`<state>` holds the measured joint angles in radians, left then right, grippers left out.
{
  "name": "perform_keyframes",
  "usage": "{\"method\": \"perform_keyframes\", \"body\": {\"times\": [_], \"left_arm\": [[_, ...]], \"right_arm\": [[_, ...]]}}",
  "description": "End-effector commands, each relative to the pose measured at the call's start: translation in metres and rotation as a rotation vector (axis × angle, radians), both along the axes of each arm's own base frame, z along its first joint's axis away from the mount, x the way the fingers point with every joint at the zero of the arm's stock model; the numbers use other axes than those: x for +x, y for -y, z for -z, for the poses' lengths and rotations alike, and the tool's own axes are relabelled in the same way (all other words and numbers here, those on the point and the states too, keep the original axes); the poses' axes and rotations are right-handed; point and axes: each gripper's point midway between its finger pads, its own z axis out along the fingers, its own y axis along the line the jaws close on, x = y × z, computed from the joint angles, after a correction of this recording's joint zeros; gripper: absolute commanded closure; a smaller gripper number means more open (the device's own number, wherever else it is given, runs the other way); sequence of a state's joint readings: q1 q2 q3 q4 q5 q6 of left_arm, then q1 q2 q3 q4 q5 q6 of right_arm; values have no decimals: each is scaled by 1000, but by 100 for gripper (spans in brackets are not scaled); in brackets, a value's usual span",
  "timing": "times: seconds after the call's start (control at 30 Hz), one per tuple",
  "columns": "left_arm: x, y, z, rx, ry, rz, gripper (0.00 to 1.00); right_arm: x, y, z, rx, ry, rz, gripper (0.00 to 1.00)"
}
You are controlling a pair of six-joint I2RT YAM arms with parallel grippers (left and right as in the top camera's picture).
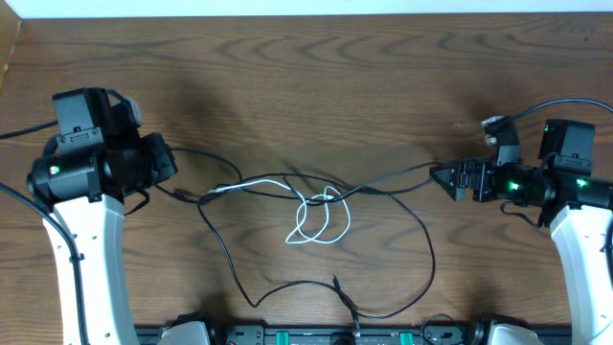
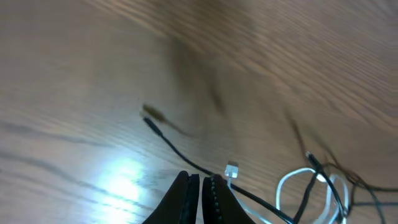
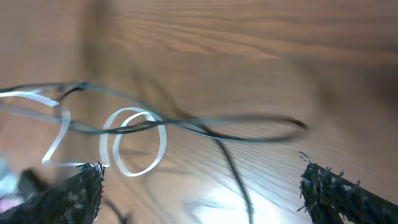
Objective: Untangle cables
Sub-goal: 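Move the right gripper back to the center and grasp cables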
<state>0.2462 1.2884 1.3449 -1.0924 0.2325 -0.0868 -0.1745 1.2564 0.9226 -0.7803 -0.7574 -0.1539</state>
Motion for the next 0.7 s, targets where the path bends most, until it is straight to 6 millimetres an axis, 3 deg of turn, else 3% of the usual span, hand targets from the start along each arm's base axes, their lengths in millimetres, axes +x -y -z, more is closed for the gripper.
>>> {"method": "perform_keyframes", "body": {"times": [0.0,0.27,0.67], "left_arm": [[4,23,-14,-91,69,109,93],[8,58,-19,-106,99,261,92],[2,131,-22,-55,147,610,92]], "right_arm": [[-8,-32,-14,71,83,-173,1],[-29,-81,-8,8,108,-377,2],[-55,-140,-12,-9,197,-601,3]]}}
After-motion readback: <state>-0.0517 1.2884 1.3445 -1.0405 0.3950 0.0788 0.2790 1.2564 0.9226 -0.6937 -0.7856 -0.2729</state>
